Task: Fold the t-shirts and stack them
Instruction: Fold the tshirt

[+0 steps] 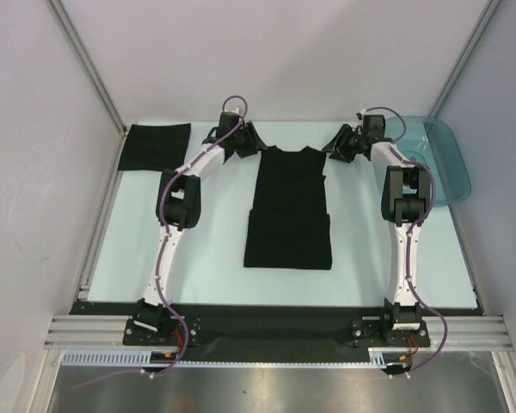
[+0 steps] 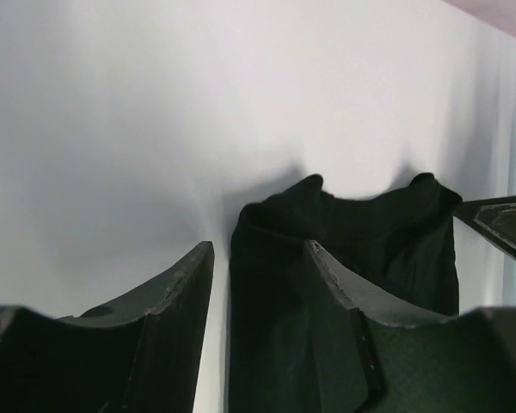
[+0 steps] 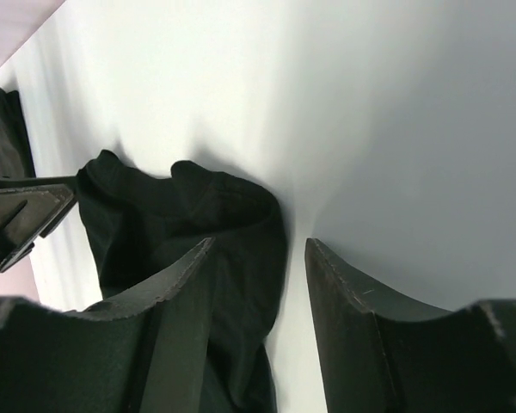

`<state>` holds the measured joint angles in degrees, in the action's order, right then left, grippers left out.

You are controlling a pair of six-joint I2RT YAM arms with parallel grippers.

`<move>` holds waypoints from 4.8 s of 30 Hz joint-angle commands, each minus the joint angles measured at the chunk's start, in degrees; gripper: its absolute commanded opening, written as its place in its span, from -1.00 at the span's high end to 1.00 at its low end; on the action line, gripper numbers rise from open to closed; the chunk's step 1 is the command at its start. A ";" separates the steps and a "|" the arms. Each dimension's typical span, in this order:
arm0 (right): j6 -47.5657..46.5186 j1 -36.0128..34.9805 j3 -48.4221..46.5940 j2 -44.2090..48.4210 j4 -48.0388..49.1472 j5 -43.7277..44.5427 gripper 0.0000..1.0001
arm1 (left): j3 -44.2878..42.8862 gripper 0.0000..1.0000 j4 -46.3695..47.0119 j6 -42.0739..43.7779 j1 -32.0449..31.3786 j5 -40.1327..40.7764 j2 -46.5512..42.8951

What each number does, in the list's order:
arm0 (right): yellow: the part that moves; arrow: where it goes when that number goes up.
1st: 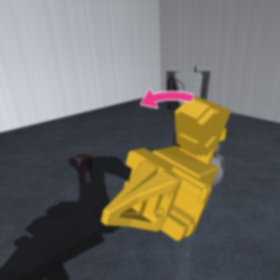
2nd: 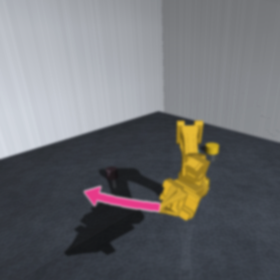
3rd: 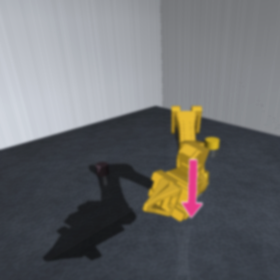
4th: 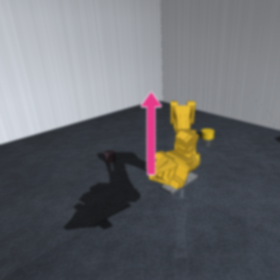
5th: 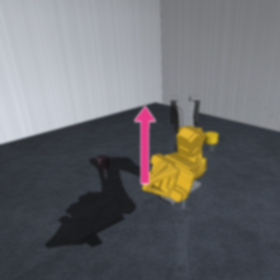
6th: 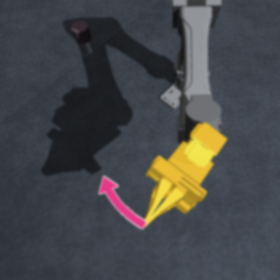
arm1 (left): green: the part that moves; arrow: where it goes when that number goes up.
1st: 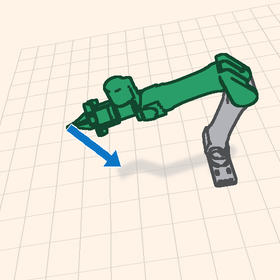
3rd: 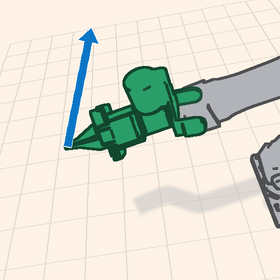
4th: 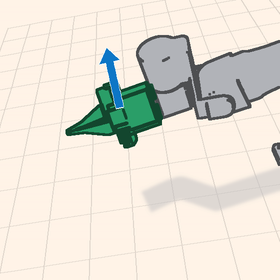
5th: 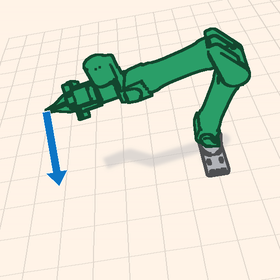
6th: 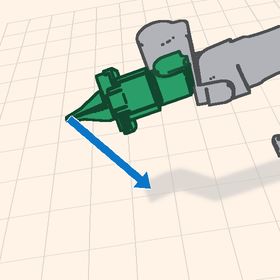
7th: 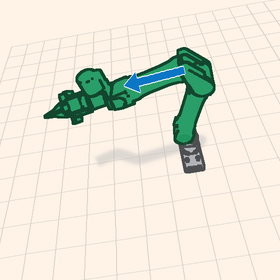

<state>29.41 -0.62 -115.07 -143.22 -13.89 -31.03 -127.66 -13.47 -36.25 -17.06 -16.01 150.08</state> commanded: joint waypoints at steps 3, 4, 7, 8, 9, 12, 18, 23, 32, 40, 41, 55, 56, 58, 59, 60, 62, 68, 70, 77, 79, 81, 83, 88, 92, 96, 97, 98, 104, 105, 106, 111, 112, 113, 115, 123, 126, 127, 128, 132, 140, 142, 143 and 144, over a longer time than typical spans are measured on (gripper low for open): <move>-0.85 0.18 -1.92 -2.50 -1.14 0.00 0.03 | -4.53 -0.01 1.78 -2.95 0.18 -0.33 2.32; -0.50 0.18 -1.74 -2.59 -0.79 -0.17 0.04 | -4.53 0.03 2.31 -3.21 0.18 -0.60 2.58; -0.05 0.18 -1.48 -3.12 -0.26 -0.70 0.10 | -4.71 0.17 2.84 -4.09 0.27 -2.09 3.46; -0.14 0.18 -1.48 -3.12 0.00 -0.96 0.11 | -4.79 0.19 2.84 -4.27 0.19 -2.53 3.55; -0.05 0.18 -1.39 -3.38 0.35 -1.58 0.13 | -4.53 0.23 2.93 -4.18 0.18 -2.71 3.55; 0.38 0.10 -1.83 -3.91 1.41 -2.89 0.20 | -4.09 0.31 3.45 -4.09 0.27 -3.15 3.55; 2.40 0.10 -2.71 -5.58 3.87 -5.18 0.42 | -4.71 0.56 5.65 -5.41 1.15 -3.94 3.90; 4.16 0.18 -5.16 -7.43 4.23 -2.83 1.00 | -6.64 0.99 5.74 -6.29 2.03 -3.33 5.22; 4.16 1.77 -13.77 -10.85 0.98 -2.46 0.63 | -8.22 0.50 3.81 -7.78 3.44 -1.57 5.93; 1.54 2.38 -13.16 -3.49 -6.55 -1.32 -0.19 | -7.52 -0.32 -6.89 -0.42 4.22 3.26 -4.86; 0.75 2.55 -12.99 -2.08 -8.85 0.51 -0.30 | -6.65 -0.33 -10.48 0.47 4.49 3.61 -6.63; -11.48 -5.52 28.28 42.11 -32.26 8.44 -0.37 | 64.05 -0.43 -13.59 6.63 -0.16 -4.29 -61.81; -10.43 -6.14 36.76 48.06 -31.64 7.13 -0.37 | 66.98 -0.43 -14.29 6.46 -1.56 -4.47 -64.36; -9.11 -6.32 44.71 54.86 -30.33 6.16 -0.38 | 75.57 -0.47 -13.95 4.62 -2.71 -5.34 -72.36; -8.24 -6.49 48.23 57.85 -29.97 5.89 -0.38 | 78.23 -0.49 -13.60 3.74 -3.85 -6.65 -74.91; -6.57 -6.58 55.06 63.88 -29.53 5.45 -0.38 | 80.70 -0.50 -13.60 2.16 -4.55 -7.19 -76.94; -4.55 -6.76 60.64 68.75 -28.04 3.96 -0.38 | 86.50 -0.50 -13.25 0.66 -6.31 -7.28 -81.60; -2.60 -7.38 71.82 75.10 -26.20 5.72 -0.39 | 95.40 -0.55 -8.15 -3.04 -8.52 -8.42 -85.84; -2.69 -7.55 73.13 73.27 -23.92 5.63 -0.38 | 95.40 -0.56 -6.84 -1.73 -8.52 -9.39 -84.17; -1.90 -7.02 77.09 69.39 -18.20 5.02 -0.29 | 94.17 -0.54 -2.00 -0.84 -8.52 -11.50 -71.96; -0.93 -7.02 78.15 69.13 -16.27 4.40 -0.25 | 94.26 -0.52 -1.03 -1.72 -8.52 -10.98 -70.63; -0.76 -6.85 79.46 68.60 -15.47 4.75 -0.18 | 94.52 -0.51 0.02 -3.03 -8.43 -10.36 -70.36; -0.49 -6.76 80.34 68.51 -13.63 4.22 -0.11 | 94.35 -0.50 1.25 -3.74 -8.52 -10.44 -69.14; 0.38 -6.67 82.98 67.02 -8.71 3.17 0.04 | 92.24 -0.35 1.08 -5.32 -8.52 -9.39 -65.89; 1.18 -6.67 83.60 65.52 -5.98 3.34 0.05 | 91.01 -0.21 0.82 -5.76 -8.52 -8.25 -64.30; 1.97 -6.67 83.60 64.21 -4.13 3.60 0.04 | 91.09 -0.12 0.90 -7.51 -8.52 -6.84 -64.03; 2.14 -6.76 83.60 63.68 -3.87 3.60 0.04 | 91.35 -0.11 2.12 -8.13 -8.52 -6.93 -64.12; 2.32 -6.67 83.51 63.42 -3.60 3.60 0.05 | 91.53 -0.09 2.57 -9.18 -8.60 -6.84 -64.12; 3.46 -6.76 83.78 62.62 -2.63 3.78 0.07 | 92.15 -0.07 3.10 -11.65 -9.13 -5.61 -63.16; 3.46 -6.76 83.69 62.71 -2.46 3.78 0.07 | 92.23 -0.07 2.93 -11.91 -9.31 -5.44 -62.63; 3.72 -6.59 83.78 62.71 -2.46 3.78 0.09 | 92.24 -0.07 3.19 -12.09 -9.57 -5.70 -62.19; 3.29 -6.67 83.51 62.62 -2.63 3.60 0.11 | 91.88 -0.03 4.07 -13.76 -10.89 -5.88 -60.35; 3.29 -6.76 83.51 62.62 -2.72 3.60 0.12 | 91.80 -0.01 3.90 -14.02 -11.15 -5.61 -60.00; 3.11 -6.59 83.43 62.62 -2.72 3.60 0.13 | 91.88 0.03 3.98 -14.46 -11.41 -5.44 -59.82; 3.02 -6.67 83.69 62.71 -2.81 3.60 0.15 | 92.15 0.11 3.98 -14.81 -11.50 -5.26 -59.64; 3.46 -6.76 84.39 62.19 -1.40 3.96 0.19 | 93.03 0.22 5.65 -15.78 -11.77 -3.94 -58.85; 3.64 -7.20 84.48 61.57 -0.88 4.31 0.23 | 92.76 0.34 5.65 -15.17 -11.86 -3.06 -58.76; 3.81 -7.37 84.48 61.39 -0.79 4.31 0.28 | 92.68 0.37 5.48 -14.91 -11.86 -2.89 -58.68; 3.90 -7.29 84.48 61.30 -0.61 4.31 0.32 | 92.41 0.42 5.30 -14.38 -11.86 -2.71 -58.59; 4.25 -7.55 85.27 62.44 -1.23 4.22 0.35 | 91.36 0.58 3.98 -13.23 -11.86 -2.27 -57.97; 3.64 -7.55 86.24 66.57 -4.83 6.15 0.14 | 91.27 0.56 3.98 -12.79 -11.77 -2.27 -58.50; 3.90 -7.55 86.67 66.40 -4.48 6.07 0.14 | 91.18 0.56 3.98 -12.71 -11.86 -2.27 -58.32; 4.25 -7.55 86.76 65.97 -3.43 6.06 0.16 | 91.09 0.56 3.98 -12.71 -11.86 -2.45 -58.15; 4.43 -7.55 86.85 65.53 -3.16 5.54 0.18 | 91.01 0.57 3.90 -12.62 -11.86 -2.53 -57.97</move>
<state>34.33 -7.94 -29.65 -77.14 -16.12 -28.36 -36.49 -6.96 -51.94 -28.45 -24.51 90.02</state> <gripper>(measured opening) 0.419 0.218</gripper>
